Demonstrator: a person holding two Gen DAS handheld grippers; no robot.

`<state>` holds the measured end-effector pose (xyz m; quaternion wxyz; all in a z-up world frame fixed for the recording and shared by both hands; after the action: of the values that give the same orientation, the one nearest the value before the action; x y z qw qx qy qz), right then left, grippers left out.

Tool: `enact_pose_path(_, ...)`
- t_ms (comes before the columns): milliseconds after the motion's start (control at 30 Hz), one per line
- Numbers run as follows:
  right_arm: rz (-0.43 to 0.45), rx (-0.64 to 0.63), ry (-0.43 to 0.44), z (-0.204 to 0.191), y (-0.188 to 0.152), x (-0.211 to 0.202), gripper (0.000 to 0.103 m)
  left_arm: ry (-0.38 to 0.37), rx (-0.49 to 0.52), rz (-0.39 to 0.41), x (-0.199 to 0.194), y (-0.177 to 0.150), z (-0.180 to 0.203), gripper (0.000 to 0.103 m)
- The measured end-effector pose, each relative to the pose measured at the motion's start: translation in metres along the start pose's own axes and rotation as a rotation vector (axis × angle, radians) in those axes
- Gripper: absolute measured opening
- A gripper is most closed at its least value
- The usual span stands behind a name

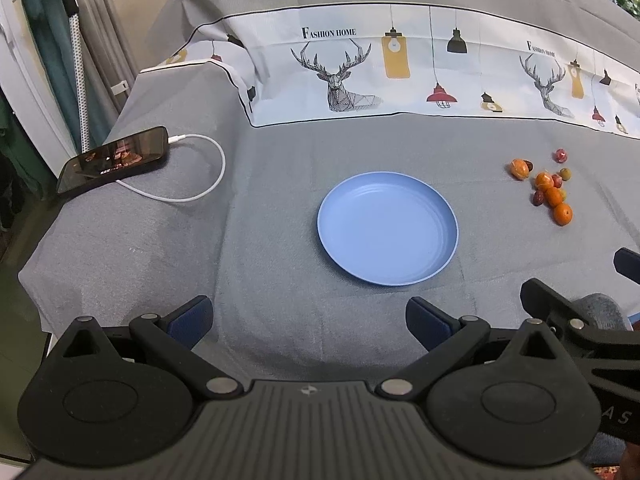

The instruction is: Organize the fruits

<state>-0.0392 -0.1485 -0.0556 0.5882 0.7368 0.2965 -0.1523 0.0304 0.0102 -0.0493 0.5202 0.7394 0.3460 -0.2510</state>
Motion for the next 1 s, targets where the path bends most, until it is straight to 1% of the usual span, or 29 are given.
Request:
enact_pose_path(233, -0.005, 0.01, -0.01, 0.0006, 0.0001, 0.0001, 0.103, 0.0, 0.001, 0.005, -0.0006, 0.0002, -0.0009, 0.103)
enact_pose_path(500, -0.004, -0.004, -0.001, -0.0033, -0.0007, 0.0023, 0.103, 0.009, -0.01, 0.004, 0.0, 0.001, -0.0042, 0.103)
enact_pose_path(1000, 0.006, -0.009, -0.008, -0.0047, -0.0013, -0.0001, 0.103, 0.014, 0.003, 0.013, -0.0012, 0.0052, -0.0033, 0.103)
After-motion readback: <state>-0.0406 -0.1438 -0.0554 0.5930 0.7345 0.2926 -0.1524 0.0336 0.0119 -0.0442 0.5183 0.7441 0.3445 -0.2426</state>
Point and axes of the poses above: each gripper's, at about its wrist camera, not at the fingertips, and x roughly the way its jaws point, z to its right, y to its top, the point moved 7 cm from there along x, roughly the way its jaws point, and after that the axes turned 14 degrees about y, right-handed, at the moved point
